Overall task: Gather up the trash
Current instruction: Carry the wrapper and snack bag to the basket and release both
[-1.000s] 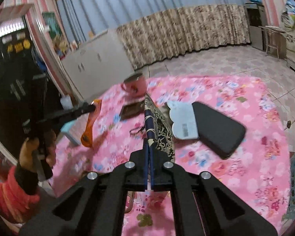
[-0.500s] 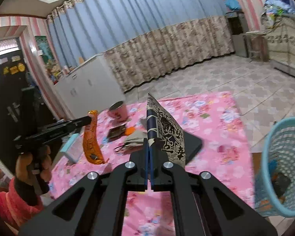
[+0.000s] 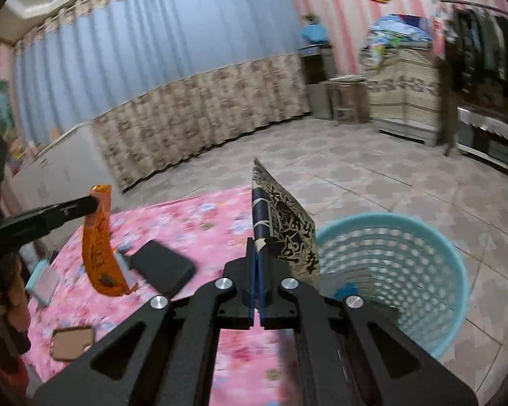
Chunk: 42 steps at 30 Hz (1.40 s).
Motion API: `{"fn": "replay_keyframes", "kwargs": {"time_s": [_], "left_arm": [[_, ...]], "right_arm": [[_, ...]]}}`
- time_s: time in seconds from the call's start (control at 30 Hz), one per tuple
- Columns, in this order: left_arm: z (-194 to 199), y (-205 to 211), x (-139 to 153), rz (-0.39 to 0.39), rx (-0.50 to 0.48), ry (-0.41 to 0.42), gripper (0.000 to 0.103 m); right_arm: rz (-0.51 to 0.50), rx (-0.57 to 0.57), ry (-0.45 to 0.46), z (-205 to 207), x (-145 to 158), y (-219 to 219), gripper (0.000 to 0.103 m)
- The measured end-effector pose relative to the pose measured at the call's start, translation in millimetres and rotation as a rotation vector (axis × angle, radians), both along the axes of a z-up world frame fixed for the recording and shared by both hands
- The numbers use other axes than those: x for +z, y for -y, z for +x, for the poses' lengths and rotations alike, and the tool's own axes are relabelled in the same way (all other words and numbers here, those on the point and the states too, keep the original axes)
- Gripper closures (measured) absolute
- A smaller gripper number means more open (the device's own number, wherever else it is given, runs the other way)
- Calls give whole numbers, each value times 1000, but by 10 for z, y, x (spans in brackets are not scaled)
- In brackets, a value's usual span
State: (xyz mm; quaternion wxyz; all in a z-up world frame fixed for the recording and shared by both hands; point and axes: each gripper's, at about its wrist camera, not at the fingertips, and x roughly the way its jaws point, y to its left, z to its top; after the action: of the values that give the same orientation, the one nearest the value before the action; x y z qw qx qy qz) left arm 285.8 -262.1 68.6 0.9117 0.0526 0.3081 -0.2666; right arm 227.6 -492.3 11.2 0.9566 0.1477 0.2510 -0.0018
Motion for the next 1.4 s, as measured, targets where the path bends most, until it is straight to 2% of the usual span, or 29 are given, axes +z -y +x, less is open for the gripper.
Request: {"fn": "replay_keyframes", "kwargs": {"time_s": [0.2, 0.57, 0.77, 0.97, 1.03, 1.07, 1.1, 1.17, 1.3, 1.4], "left_arm": [[-11, 569, 27, 2, -82, 12, 103], [23, 1290, 63, -16, -183, -23, 103], [40, 1826, -170, -5, -250, -53, 103], [221, 2154, -570, 41, -242, -85, 101], [306, 2175, -676, 55, -213, -84, 81], [343, 2182, -693, 60, -195, -87, 58], [375, 2163, -722, 60, -172, -87, 46], [414, 2075, -754, 56, -148, -83, 42], [408, 1873, -730, 78, -68, -35, 17], [373, 1704, -656, 82, -35, 3, 10]], "right_arm": [[57, -81, 9, -113, -56, 464, 102], [118, -150, -9, -191, -203, 807, 102], [163, -186, -30, -171, -343, 985, 102], [186, -212, -44, -144, -450, 1088, 102], [185, -217, -57, -118, -490, 1105, 102], [181, -220, -62, -106, -507, 1107, 102], [178, -220, -66, -96, -516, 1108, 102], [158, -222, -82, -59, -544, 1093, 102], [120, -226, -105, 0, -573, 1075, 102], [93, -238, -127, 69, -602, 1041, 98]]}}
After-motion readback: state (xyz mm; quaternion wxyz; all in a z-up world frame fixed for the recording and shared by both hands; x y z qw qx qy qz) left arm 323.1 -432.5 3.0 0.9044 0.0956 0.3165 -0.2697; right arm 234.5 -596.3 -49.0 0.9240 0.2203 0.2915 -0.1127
